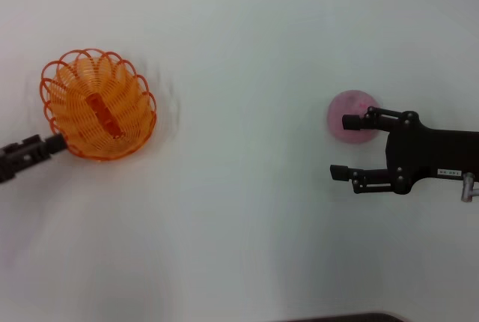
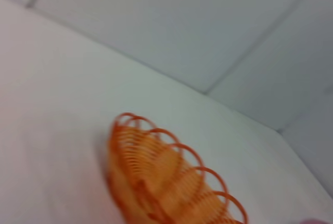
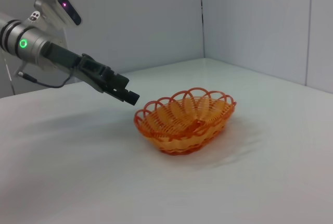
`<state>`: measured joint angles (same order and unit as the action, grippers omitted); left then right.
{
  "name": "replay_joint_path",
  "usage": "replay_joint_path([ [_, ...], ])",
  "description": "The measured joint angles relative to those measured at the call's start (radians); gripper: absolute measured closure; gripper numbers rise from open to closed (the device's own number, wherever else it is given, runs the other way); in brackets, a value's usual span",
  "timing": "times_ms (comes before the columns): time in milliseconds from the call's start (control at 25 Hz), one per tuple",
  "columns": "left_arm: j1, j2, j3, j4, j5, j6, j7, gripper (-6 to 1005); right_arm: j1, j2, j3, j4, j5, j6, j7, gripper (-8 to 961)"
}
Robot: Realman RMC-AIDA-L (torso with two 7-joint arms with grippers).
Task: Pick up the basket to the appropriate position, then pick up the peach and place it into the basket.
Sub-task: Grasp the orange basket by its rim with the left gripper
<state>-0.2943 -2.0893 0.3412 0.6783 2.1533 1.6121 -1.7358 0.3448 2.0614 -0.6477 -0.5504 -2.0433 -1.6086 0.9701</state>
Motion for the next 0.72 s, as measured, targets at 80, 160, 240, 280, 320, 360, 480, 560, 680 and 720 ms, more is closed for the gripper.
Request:
replay_joint_path([
  [80,-0.006,0.005,-0.006,0.024,0.011,-0.012,-0.080,194,-0.002,0.003,0.000,-0.012,0.000,-0.002,0.010,61],
  [160,-0.008,0.006,-0.010,0.048,0.013,-0.017,-0.117,195,-0.004,0.004,0.000,-0.019,0.000,-0.004,0.014,61],
  [240,-0.010,0.005,-0.011,0.070,0.013,-0.021,-0.134,195,-0.003,0.005,-0.003,-0.020,0.000,-0.005,0.018,61],
  [280,-0.012,0.005,-0.011,0.078,0.014,-0.022,-0.142,195,-0.002,0.005,-0.004,-0.020,0.000,-0.005,0.021,61],
  [320,-0.015,0.006,-0.010,0.086,0.017,-0.022,-0.152,194,-0.001,0.005,-0.005,-0.020,0.000,-0.006,0.024,61],
  [360,-0.019,0.006,-0.007,0.092,0.022,-0.023,-0.161,194,0.000,0.005,-0.007,-0.020,0.000,-0.006,0.026,61],
  [480,-0.032,0.009,-0.001,0.124,0.050,-0.026,-0.180,194,0.001,0.006,-0.008,-0.020,-0.004,-0.008,0.027,61],
  [560,-0.043,0.010,0.000,0.154,0.078,-0.031,-0.199,194,0.001,0.007,-0.009,-0.021,-0.004,-0.015,0.027,61],
  [680,-0.063,0.014,0.001,0.194,0.101,-0.037,-0.212,194,0.004,0.008,-0.014,-0.022,-0.005,-0.026,0.027,61],
  [720,-0.072,0.018,0.001,0.210,0.103,-0.038,-0.217,194,0.005,0.008,-0.015,-0.022,-0.005,-0.028,0.027,61],
])
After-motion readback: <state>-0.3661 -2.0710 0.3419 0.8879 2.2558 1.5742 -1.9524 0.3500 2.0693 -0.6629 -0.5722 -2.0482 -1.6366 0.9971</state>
